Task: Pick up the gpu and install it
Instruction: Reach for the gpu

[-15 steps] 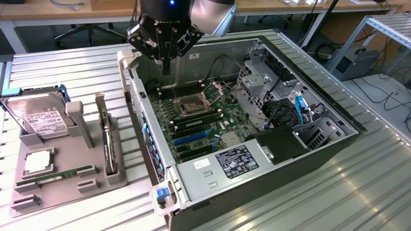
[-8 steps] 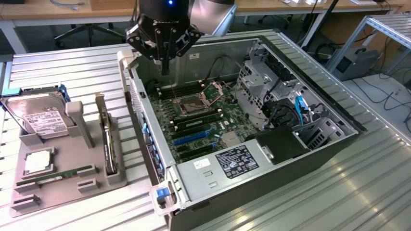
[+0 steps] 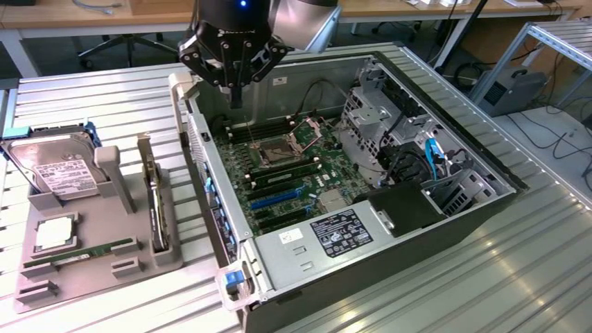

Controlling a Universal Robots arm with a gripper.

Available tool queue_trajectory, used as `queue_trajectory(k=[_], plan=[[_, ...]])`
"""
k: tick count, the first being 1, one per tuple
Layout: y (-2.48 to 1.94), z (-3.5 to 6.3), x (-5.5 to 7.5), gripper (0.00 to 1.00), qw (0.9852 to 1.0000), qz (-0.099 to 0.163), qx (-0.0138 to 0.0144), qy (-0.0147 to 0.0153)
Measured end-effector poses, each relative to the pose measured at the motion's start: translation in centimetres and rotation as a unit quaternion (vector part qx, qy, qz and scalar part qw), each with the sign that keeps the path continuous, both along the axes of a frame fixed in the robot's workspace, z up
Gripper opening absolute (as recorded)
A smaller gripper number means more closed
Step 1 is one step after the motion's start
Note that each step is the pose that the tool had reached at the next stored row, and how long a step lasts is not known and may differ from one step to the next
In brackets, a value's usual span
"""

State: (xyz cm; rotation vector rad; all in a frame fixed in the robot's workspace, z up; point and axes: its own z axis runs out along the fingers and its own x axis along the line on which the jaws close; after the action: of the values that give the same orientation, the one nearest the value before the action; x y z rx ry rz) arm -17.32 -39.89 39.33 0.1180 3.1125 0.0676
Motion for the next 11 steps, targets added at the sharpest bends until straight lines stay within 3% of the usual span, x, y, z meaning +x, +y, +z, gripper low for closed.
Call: queue_trajectory(k=[11], plan=[[0.00,0.00,-0.63,0.11,1.0000,0.000,0.0000,0.0000]])
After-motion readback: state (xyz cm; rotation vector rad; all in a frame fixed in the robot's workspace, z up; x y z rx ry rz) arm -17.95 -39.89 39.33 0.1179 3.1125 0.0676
